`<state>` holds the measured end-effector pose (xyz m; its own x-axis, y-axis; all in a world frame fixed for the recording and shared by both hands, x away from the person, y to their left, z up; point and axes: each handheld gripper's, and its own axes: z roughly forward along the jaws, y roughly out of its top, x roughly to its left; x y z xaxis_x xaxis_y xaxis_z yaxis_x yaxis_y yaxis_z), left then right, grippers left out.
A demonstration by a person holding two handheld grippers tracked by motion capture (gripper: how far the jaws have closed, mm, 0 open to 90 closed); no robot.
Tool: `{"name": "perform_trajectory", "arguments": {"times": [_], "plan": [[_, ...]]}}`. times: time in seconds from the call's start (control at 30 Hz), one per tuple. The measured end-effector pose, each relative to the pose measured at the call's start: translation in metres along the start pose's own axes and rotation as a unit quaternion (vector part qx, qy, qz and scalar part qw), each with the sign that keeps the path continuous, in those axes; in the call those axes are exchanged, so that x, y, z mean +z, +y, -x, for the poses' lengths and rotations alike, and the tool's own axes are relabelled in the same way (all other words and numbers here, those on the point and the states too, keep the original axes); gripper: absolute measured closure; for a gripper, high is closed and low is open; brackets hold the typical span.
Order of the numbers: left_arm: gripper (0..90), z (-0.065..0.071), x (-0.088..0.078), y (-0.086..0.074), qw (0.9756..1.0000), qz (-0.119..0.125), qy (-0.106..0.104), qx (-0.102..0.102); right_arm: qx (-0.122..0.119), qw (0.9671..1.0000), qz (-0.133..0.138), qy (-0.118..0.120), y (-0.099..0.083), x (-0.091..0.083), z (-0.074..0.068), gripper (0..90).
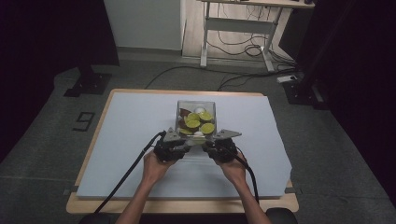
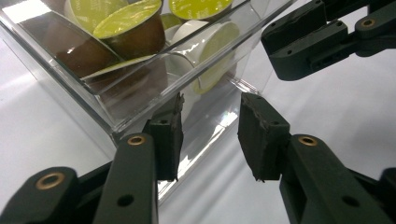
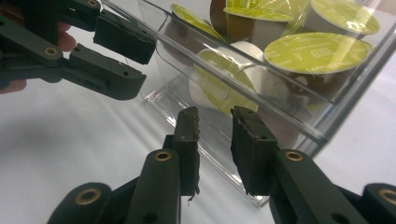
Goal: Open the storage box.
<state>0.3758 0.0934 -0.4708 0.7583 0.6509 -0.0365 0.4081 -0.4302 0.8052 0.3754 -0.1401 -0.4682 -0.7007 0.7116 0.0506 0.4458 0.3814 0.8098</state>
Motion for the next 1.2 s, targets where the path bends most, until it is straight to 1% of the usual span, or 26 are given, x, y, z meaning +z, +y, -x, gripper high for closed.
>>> {"name": "perform_trajectory", "arguments": {"times": [0.03,0.1,0.17,0.2,0.23,0.27,0.3,0.4,0.47,0.53,0.6,0.7,0.83,0.9,1.0,1.2], "plan": [[60.6,0.0,0.001,0.0,1.0,0.002,0.001,-0.001,0.0,1.0,0.0,0.0,0.0,0.0,0.0,72.2],[62.8,0.001,0.002,0.001,1.0,0.007,0.003,0.0,0.0,1.0,-0.001,-0.009,0.001,0.002,-0.001,73.4],[63.9,0.001,0.002,0.002,1.0,0.008,0.002,0.0,0.002,0.9999,0.0,-0.012,0.001,0.002,-0.001,73.4],[65.2,0.001,0.003,0.002,1.0,0.008,0.003,0.003,0.009,0.9999,0.006,-0.01,0.002,0.003,0.0,73.8],[65.4,0.001,0.003,0.002,1.0,0.008,0.003,0.003,0.009,0.9999,0.006,-0.01,0.002,0.003,0.0,73.8],[65.6,0.002,0.004,0.002,1.0,0.008,0.003,0.005,0.012,0.9999,0.012,-0.002,0.002,0.003,0.001,74.7],[65.6,0.002,0.004,0.002,0.9999,0.008,0.002,0.005,0.012,0.9999,0.012,-0.002,0.002,0.003,0.001,74.7],[66.9,0.003,0.006,0.003,0.9999,0.012,0.0,0.004,0.011,0.9998,0.013,0.008,0.003,0.004,0.001,75.3],[68.3,0.004,0.006,0.004,0.9999,0.015,-0.003,0.004,0.012,0.9998,0.014,0.01,0.003,0.005,0.001,75.4],[68.9,0.004,0.007,0.004,0.9999,0.016,-0.002,0.001,0.02,0.9996,0.017,0.013,0.003,0.005,0.001,75.4],[70.8,0.003,0.006,0.004,0.9999,0.016,-0.001,-0.004,0.023,0.9994,0.019,0.018,0.003,0.005,0.002,75.5],[74.3,0.004,0.006,0.004,0.9998,0.016,0.004,-0.009,0.025,0.9993,0.02,0.018,0.002,0.005,0.002,76.2],[75.9,0.004,0.004,0.005,0.9998,0.016,0.005,-0.009,0.025,0.9993,0.02,0.02,0.002,0.004,0.003,77.9],[76.5,0.005,0.002,0.005,0.9999,0.015,0.005,-0.006,0.017,0.9994,0.016,0.024,0.002,0.002,0.001,79.1],[76.5,0.006,0.001,0.005,0.9999,0.014,0.007,-0.006,0.013,0.9995,0.016,0.023,0.002,0.002,0.0,79.1],[76.0,0.012,-0.001,0.004,1.0,0.003,0.006,0.007,0.012,0.9993,0.018,0.03,-0.002,-0.002,-0.003,79.8]]}}
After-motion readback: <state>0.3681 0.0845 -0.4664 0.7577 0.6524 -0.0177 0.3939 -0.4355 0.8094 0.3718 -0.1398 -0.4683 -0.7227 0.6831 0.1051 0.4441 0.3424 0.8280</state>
